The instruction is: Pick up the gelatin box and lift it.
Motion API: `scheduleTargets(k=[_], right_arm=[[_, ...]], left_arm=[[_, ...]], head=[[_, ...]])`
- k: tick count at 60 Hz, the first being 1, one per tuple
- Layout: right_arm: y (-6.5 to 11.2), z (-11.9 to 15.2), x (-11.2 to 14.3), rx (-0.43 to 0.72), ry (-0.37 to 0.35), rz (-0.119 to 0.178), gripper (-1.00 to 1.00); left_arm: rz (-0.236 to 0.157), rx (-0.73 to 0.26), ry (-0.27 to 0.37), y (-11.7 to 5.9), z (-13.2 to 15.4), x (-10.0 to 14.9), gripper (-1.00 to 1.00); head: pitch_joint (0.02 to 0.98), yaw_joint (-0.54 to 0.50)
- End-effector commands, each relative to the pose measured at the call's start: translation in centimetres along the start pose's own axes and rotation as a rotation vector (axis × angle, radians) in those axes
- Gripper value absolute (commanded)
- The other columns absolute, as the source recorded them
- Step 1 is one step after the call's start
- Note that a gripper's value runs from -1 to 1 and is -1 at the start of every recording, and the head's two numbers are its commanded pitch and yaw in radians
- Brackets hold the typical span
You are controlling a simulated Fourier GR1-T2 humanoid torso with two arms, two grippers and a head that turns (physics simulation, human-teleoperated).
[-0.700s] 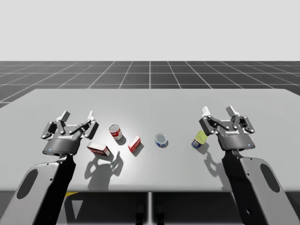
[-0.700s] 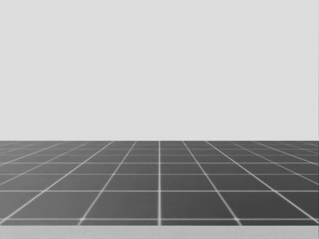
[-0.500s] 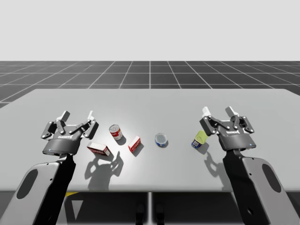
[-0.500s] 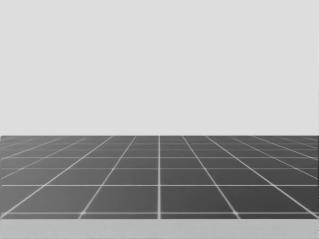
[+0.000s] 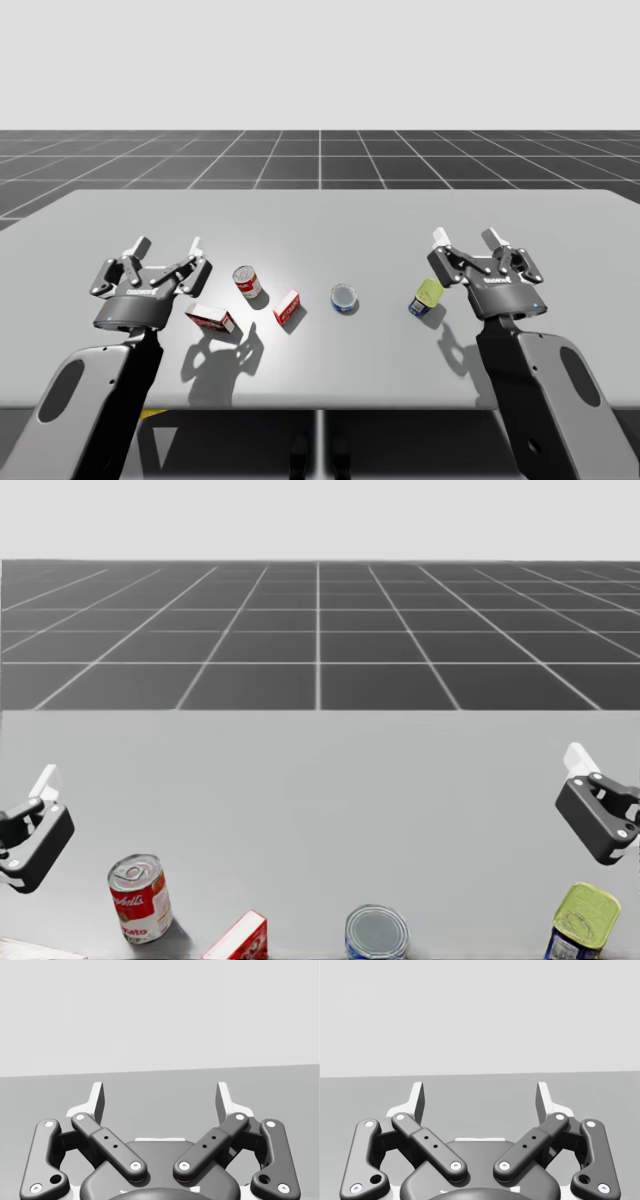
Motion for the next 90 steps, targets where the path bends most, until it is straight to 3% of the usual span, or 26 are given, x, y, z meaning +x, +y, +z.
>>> scheduleTargets(k=[1,18,32,41,49,53,62,67,77,90], right_arm=[[-0.3,-0.2,-0.3,-0.022,0.028,0.004,-1.0],[-0.4,-0.2,-0.4,-0.026,0.04,0.013,-1.0],[-0.1,-0.1,-0.5,-0.021,0.051,0.018,-1.0],[0.0,-0.2,-0.6,-0.023,0.05,0.02,-1.0],[-0.1,-0.3,-0.6,-0.026,0.044,0.024,-1.0],[-0.1,-0.4,-0.8,-0.03,0.046,0.029,-1.0],[-0.1,-0.4,-0.9,-0.031,0.045,0.03,-1.0],[-0.1,-0.5,-1.0,-0.031,0.046,0.031,-1.0],[-0.2,-0.4,-1.0,-0.033,0.044,0.036,-1.0],[-0.1,-0.4,-1.0,-0.033,0.042,0.05,-1.0]], left_arm=[[-0.008,-0.004,0.006,-0.1,0.0,-0.2,-1.0],[-0.019,-0.023,0.013,-0.4,-0.2,-0.5,-1.0],[-0.015,-0.037,0.011,-0.8,0.1,-0.2,-1.0],[0.014,-0.099,0.039,-1.8,1.0,0.9,-1.0],[0.115,-0.211,0.081,-3.1,3.0,3.4,-1.0],[0.116,-0.246,0.102,-3.3,3.7,4.1,-1.0],[0.136,-0.415,0.222,-4.0,6.1,5.5,-1.0],[0.117,-0.472,0.272,-4.3,7.1,5.6,-1.0],[0.041,-0.531,0.346,-5.5,8.9,4.4,-1.0],[0.029,-0.56,0.423,-6.7,9.4,1.3,-1.0]], head=[[0.574,0.0],[0.769,0.08],[0.843,0.14],[0.846,0.14],[0.845,0.14],[0.843,0.14],[0.847,0.13],[0.849,0.13],[0.851,0.14],[0.851,0.14]])
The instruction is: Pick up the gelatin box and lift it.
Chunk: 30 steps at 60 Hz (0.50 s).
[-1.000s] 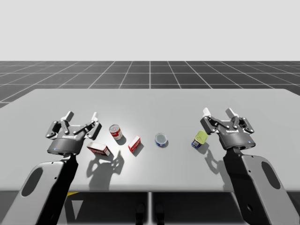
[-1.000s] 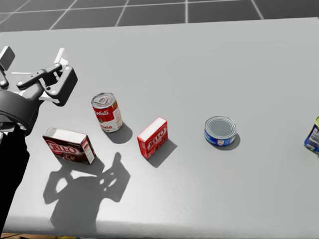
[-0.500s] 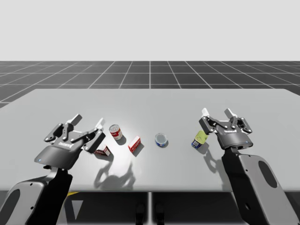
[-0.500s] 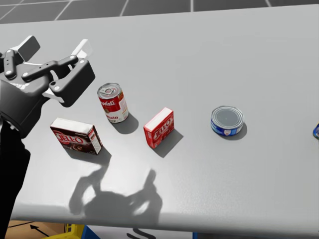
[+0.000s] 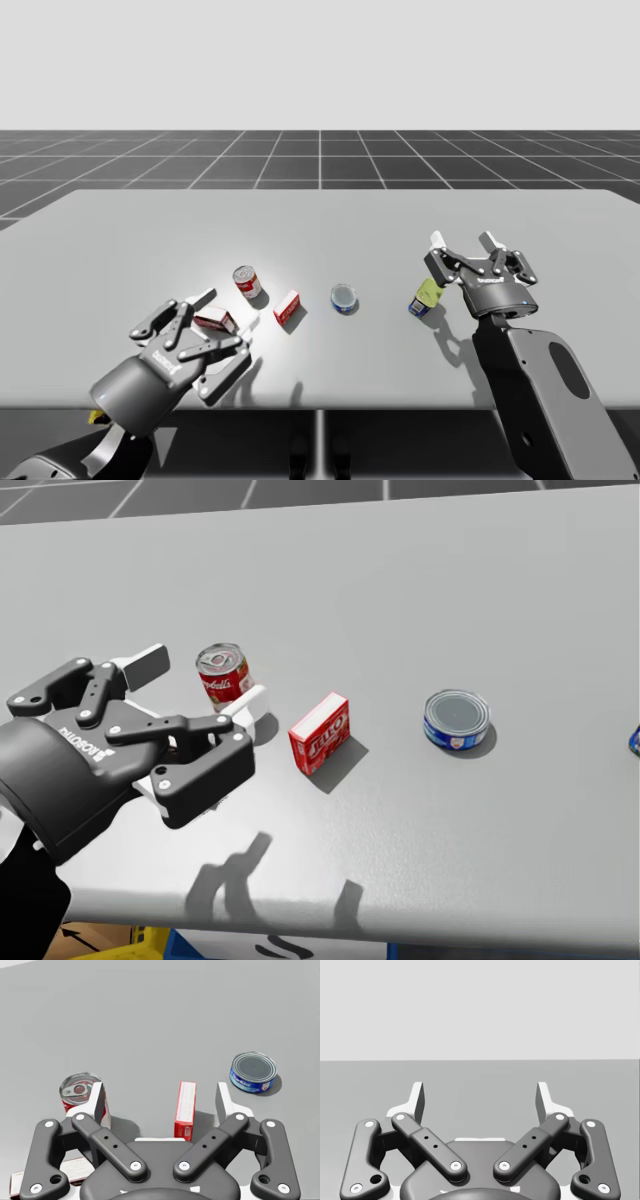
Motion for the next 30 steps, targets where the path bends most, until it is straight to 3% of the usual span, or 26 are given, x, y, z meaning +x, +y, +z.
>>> scheduleTargets(k=[1,10,13,30], right_arm=[[0.0,0.0,0.0,-0.001,-0.002,0.01,-1.0],[0.1,0.0,0.0,-0.002,-0.005,0.015,-1.0],[0.1,0.0,0.0,-0.003,-0.006,0.016,-1.0],[0.1,0.0,0.1,-0.005,-0.01,0.018,-1.0]], left_arm=[[-0.01,-0.025,0.077,-1.2,-0.8,-2.7,-1.0],[-0.009,-0.026,0.112,-1.2,-2.5,-4.1,-1.0],[-0.033,-0.009,0.118,-1.1,-3.3,-4.6,-1.0],[-0.014,-0.023,0.16,-1.3,-6.6,-5.6,-1.0]], head=[[0.852,0.14],[0.853,0.14],[0.853,0.14],[0.851,0.14]])
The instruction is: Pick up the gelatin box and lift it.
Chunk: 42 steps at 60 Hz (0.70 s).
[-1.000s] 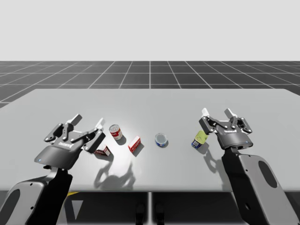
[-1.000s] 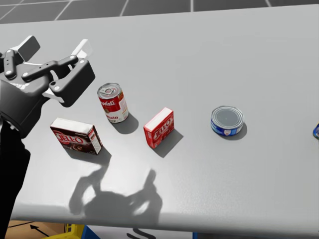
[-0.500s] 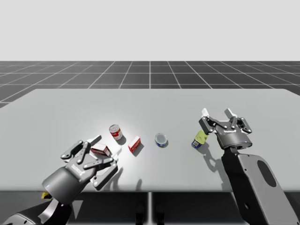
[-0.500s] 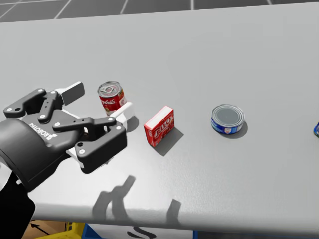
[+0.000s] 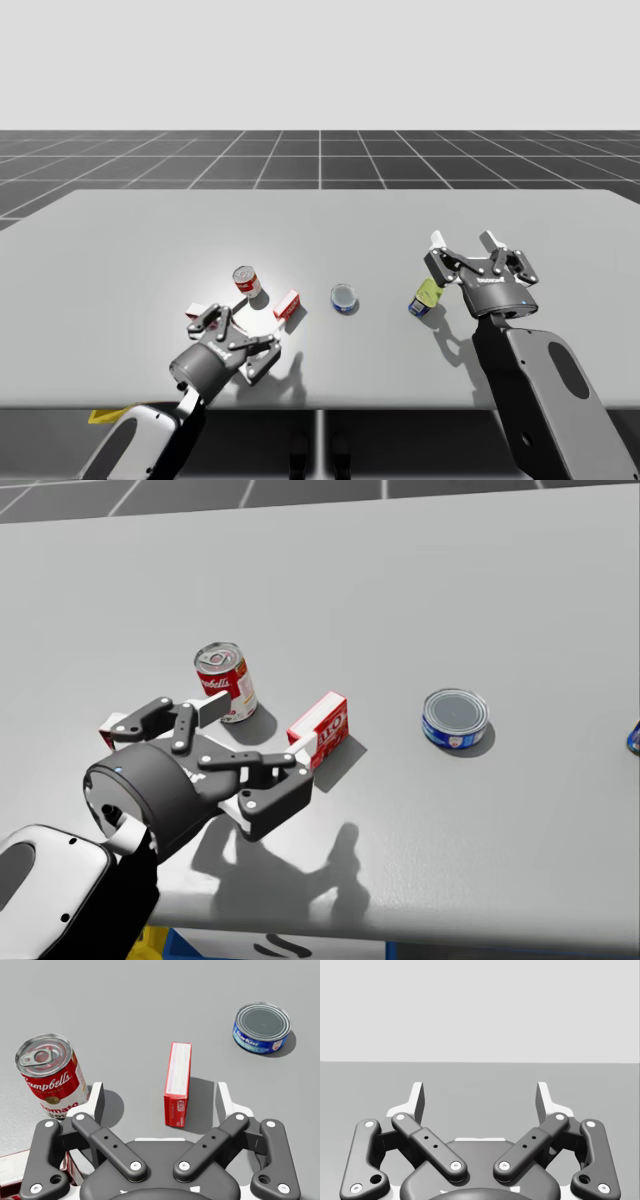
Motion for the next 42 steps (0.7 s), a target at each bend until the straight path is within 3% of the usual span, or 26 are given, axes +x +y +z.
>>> scheduleTargets(k=[1,23,42], right_arm=[[0.0,0.0,0.0,0.0,-0.002,0.002,-1.0],[-0.1,0.0,0.2,-0.004,-0.009,0.004,-1.0],[-0.1,0.1,0.3,-0.007,-0.015,0.009,-1.0]], left_arm=[[0.006,-0.011,0.026,-0.2,-2.1,-0.6,-1.0],[0.009,-0.007,0.072,-0.9,-6.2,-1.6,-1.0],[-0.006,-0.004,0.107,-1.3,-7.8,-2.6,-1.0]], head=[[0.851,0.14],[0.85,0.13],[0.847,0.13]])
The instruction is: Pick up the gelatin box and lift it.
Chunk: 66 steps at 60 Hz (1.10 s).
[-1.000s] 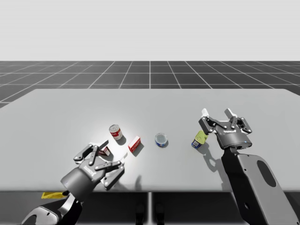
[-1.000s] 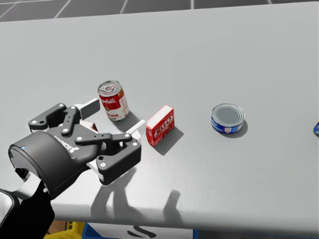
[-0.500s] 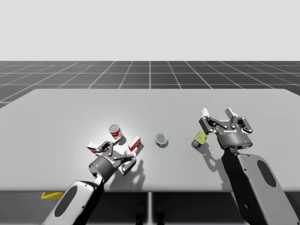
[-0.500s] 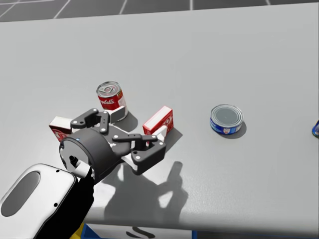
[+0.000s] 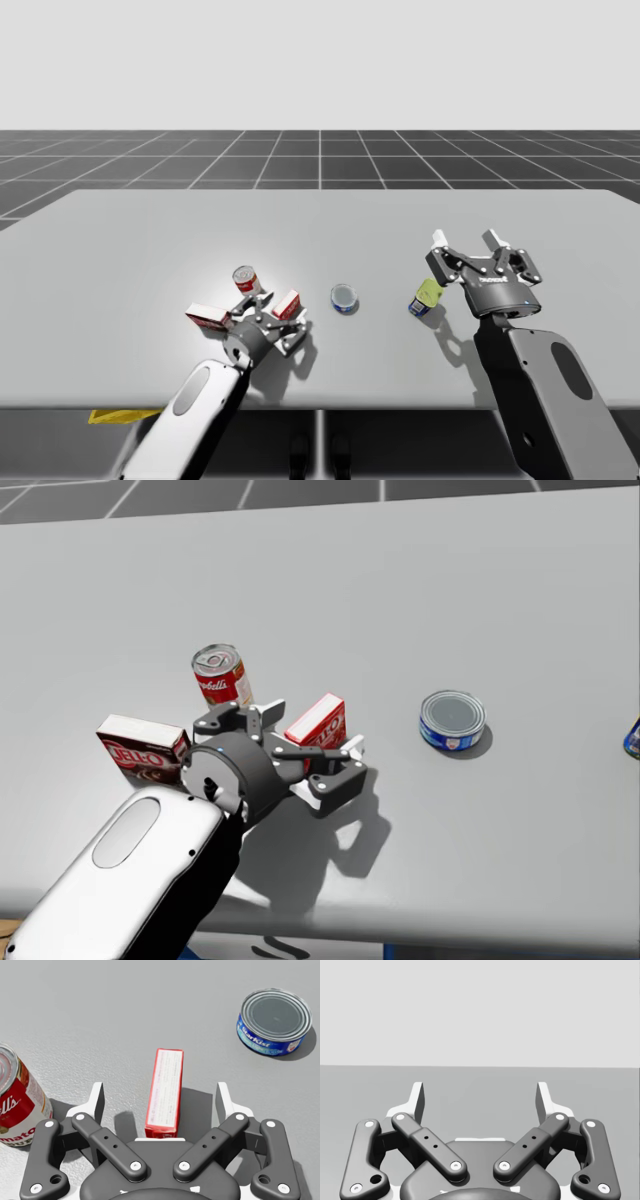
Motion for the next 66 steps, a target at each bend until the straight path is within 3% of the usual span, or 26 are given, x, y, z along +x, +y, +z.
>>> scheduleTargets(k=[1,3,4,7,8,9,22,30,42,57,66], right_arm=[[0.0,0.0,0.1,-0.002,-0.003,0.002,-1.0],[-0.1,0.0,0.1,-0.002,-0.003,0.002,-1.0],[-0.1,0.1,0.1,-0.002,-0.004,0.002,-1.0],[-0.1,0.1,0.1,-0.004,-0.006,0.003,-1.0],[-0.1,0.1,0.1,-0.004,-0.006,0.003,-1.0],[-0.1,0.1,0.1,-0.004,-0.006,0.002,-1.0],[-0.1,0.1,0.2,-0.013,-0.01,-0.001,-1.0],[-0.2,0.1,0.3,-0.017,-0.012,-0.001,-1.0],[-0.2,0.1,0.3,-0.017,-0.015,0.001,-1.0],[-0.3,0.2,0.3,-0.02,-0.015,0.005,-1.0],[-0.3,0.2,0.2,-0.019,-0.014,0.006,-1.0]], left_arm=[[-0.005,0.005,0.018,0.0,-0.9,-0.7,-1.0],[-0.005,0.005,0.022,0.0,-0.9,-0.7,-1.0],[-0.007,0.006,0.024,0.0,-0.9,-0.8,-0.83],[-0.004,0.005,0.025,0.0,-1.0,-1.0,0.09],[-0.005,0.004,0.027,0.0,-1.0,-1.0,0.87],[-0.006,0.003,0.03,0.0,-1.0,-1.1,0.97],[-0.009,-0.031,0.046,-0.3,-1.0,-1.3,1.0],[-0.016,-0.041,0.047,-0.4,-0.9,-1.4,1.0],[-0.024,-0.046,0.052,-0.4,-1.0,-1.7,1.0],[-0.028,-0.055,0.049,-0.6,-0.8,-1.6,1.0],[-0.03,-0.064,0.012,-1.0,0.4,-0.3,1.0]], head=[[0.847,0.13],[0.846,0.13],[0.845,0.13],[0.844,0.13],[0.842,0.13],[0.84,0.13],[0.775,0.13],[0.638,0.14],[0.524,0.13],[0.476,0.14],[0.469,0.15]])
